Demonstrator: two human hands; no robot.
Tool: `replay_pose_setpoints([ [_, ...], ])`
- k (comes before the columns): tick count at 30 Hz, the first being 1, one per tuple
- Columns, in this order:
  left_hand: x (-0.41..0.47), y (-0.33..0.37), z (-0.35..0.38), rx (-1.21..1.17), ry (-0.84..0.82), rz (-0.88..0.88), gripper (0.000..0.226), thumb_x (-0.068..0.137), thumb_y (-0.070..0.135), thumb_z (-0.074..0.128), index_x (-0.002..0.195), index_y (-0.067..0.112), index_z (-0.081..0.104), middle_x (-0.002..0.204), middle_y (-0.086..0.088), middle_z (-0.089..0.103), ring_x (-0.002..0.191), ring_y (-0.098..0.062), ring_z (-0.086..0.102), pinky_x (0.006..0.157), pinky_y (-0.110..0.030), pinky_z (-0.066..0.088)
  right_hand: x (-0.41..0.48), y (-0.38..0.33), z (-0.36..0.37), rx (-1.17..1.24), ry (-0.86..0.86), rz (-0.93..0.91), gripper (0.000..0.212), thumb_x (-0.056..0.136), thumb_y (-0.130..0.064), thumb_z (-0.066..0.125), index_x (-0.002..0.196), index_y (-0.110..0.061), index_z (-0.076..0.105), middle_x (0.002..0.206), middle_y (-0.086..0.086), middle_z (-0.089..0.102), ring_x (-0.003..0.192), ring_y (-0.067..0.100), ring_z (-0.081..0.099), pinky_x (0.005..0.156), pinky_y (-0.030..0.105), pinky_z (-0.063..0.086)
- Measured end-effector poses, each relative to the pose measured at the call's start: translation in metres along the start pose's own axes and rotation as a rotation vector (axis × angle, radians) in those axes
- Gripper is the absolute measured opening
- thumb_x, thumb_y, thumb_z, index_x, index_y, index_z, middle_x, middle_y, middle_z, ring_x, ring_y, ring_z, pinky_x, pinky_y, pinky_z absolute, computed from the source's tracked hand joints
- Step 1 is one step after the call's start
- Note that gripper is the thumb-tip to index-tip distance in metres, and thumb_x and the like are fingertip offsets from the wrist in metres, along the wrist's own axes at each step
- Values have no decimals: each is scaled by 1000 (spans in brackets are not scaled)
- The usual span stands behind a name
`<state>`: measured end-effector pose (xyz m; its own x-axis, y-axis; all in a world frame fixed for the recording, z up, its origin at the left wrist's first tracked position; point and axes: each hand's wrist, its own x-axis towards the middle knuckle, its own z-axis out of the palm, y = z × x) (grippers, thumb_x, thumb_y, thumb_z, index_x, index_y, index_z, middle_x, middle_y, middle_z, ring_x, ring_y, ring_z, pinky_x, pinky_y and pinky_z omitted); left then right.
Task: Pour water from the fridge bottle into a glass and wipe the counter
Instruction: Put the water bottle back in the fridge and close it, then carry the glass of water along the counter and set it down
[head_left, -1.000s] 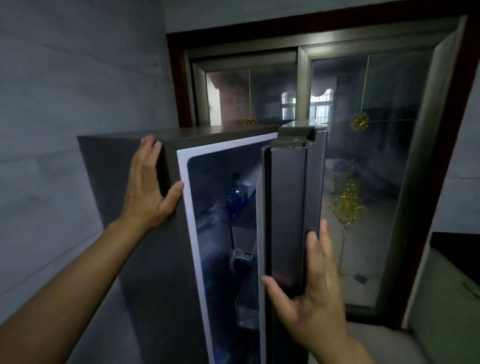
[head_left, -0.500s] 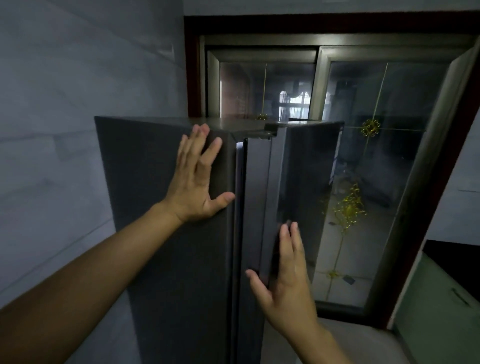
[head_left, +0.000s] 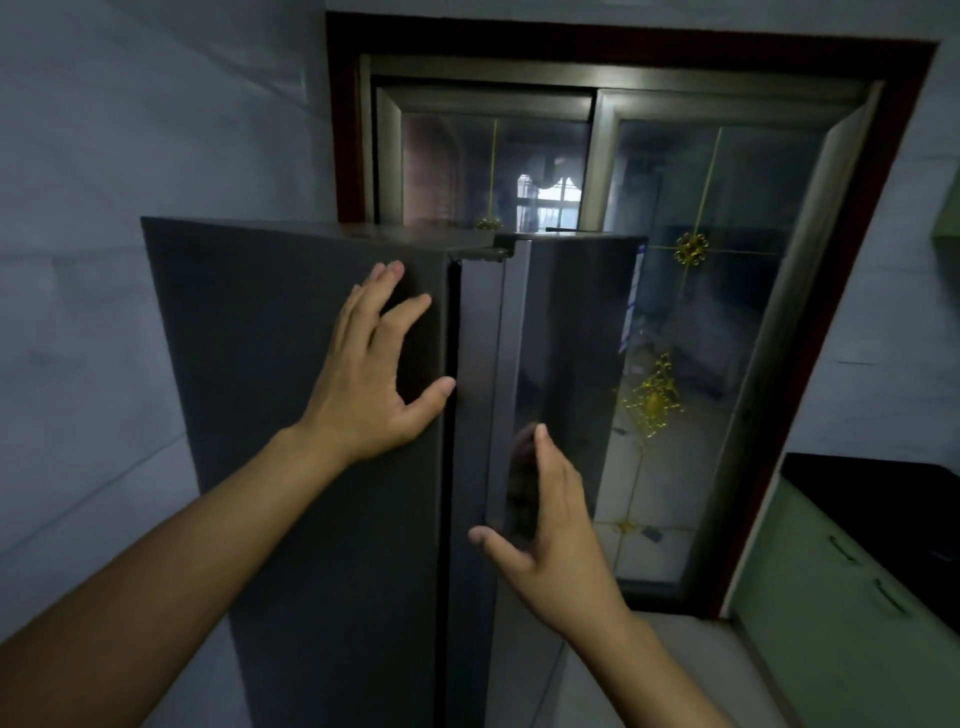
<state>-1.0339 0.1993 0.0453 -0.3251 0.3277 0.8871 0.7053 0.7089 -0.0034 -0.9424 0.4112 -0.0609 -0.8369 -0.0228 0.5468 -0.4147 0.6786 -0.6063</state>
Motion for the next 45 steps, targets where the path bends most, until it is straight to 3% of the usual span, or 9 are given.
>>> replay_pose_setpoints([
  [3,-21,34,-5,-108,44,-126,54,84,40,62,124,4,54,138,-17,48,133,-28,41,112,-30,34,-11,6,-17,-99,-65,-3,91,84,-50,68,154,-38,11,145,-12,39,132,0,37,107,17,35],
  [5,-33,61,-4,-123,56,-139,45,83,36,63,113,2,60,120,-15,57,114,-26,50,99,-24,38,-21,10,-31,-197,-106,8,72,88,-48,64,148,-37,27,134,-10,49,124,5,47,101,26,46],
  [7,-41,89,-4,-143,36,-118,36,83,32,64,105,3,63,107,-11,59,102,-24,53,89,-22,39,-29,14,-44,-253,-152,60,65,89,-46,63,145,-34,33,129,-6,52,119,11,51,97,32,50],
  [13,-58,177,10,-134,-413,-41,29,87,48,53,105,25,58,99,10,55,87,-7,51,68,-25,50,-61,37,-100,-421,-275,265,57,87,-43,66,136,-29,41,123,2,53,113,23,56,91,42,53],
  [19,-56,258,60,75,-879,-124,38,91,53,54,119,28,47,109,6,50,103,-16,51,81,-29,44,-111,74,-181,-579,-397,401,56,89,-43,63,136,-22,42,131,10,51,121,32,50,96,42,47],
  [23,-59,319,97,149,-1045,-142,45,89,55,56,123,26,47,117,1,54,111,-23,53,90,-36,45,-154,105,-239,-635,-417,465,55,89,-42,62,136,-21,42,132,13,50,124,35,46,97,44,45],
  [27,-64,389,133,151,-1131,-132,51,88,56,56,127,26,46,126,-2,54,118,-26,51,95,-39,43,-204,138,-299,-663,-409,541,55,88,-39,63,135,-18,42,132,14,50,124,35,44,93,42,44],
  [33,-72,501,192,11,-1178,-44,58,86,58,56,134,27,46,134,-2,55,123,-25,51,100,-39,42,-280,186,-381,-672,-377,748,58,89,-41,63,137,-17,42,136,15,47,128,35,42,100,43,42],
  [45,-55,703,333,-243,-1235,320,55,87,58,57,131,26,48,133,-4,57,122,-28,53,99,-38,42,-404,278,-525,-774,-208,1213,57,88,-40,61,137,-19,43,135,13,48,125,34,44,98,46,42],
])
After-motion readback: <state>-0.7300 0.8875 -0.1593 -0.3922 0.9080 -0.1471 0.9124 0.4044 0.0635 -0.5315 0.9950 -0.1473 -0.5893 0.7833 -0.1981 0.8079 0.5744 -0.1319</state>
